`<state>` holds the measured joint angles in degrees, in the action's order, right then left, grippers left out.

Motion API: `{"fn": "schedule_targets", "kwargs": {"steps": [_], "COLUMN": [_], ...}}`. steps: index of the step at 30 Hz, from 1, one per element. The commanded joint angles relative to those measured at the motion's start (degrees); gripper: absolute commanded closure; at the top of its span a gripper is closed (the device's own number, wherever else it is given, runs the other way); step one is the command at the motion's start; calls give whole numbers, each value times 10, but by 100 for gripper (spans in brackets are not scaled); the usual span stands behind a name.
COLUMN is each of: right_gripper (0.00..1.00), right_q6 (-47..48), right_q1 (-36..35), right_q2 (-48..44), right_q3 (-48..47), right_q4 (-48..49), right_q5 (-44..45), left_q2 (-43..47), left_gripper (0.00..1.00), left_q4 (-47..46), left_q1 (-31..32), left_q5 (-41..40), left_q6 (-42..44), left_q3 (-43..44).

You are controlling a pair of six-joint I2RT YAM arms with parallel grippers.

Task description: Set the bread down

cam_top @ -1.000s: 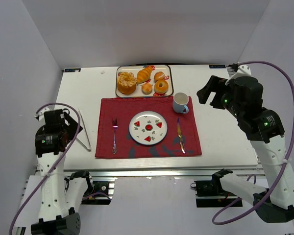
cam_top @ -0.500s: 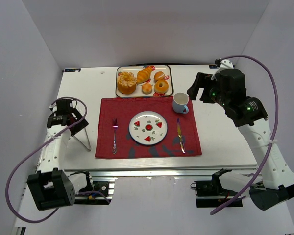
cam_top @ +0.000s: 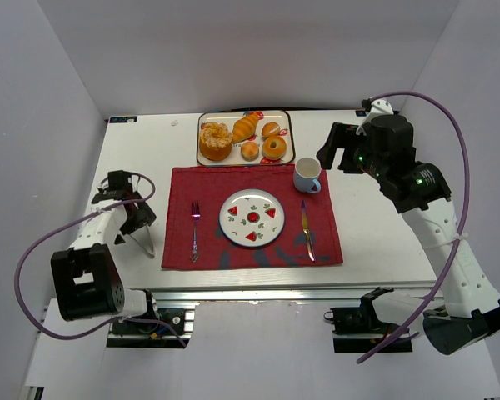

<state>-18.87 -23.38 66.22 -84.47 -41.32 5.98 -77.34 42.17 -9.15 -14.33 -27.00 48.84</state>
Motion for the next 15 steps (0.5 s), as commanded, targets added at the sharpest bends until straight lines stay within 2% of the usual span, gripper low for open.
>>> {"fn": "schedule_targets", "kwargs": {"steps": [1,7,15], "right_gripper": [11,11,11], "right_q6": [9,10,11], "right_q1": [0,0,0], "right_q2": [4,10,7], "right_q3": [0,0,4], "right_q4": [32,31,30], "right_q5": [-3,-8,-9], "left_q2": [-13,-76,-141], "left_gripper": [2,2,3], "left_q4": [-45,-93,-112], "left_q1": [2,2,3], "left_q5": [0,4,-11], "left_q6": [5,8,20], "left_q3": [-14,-22,-14]}}
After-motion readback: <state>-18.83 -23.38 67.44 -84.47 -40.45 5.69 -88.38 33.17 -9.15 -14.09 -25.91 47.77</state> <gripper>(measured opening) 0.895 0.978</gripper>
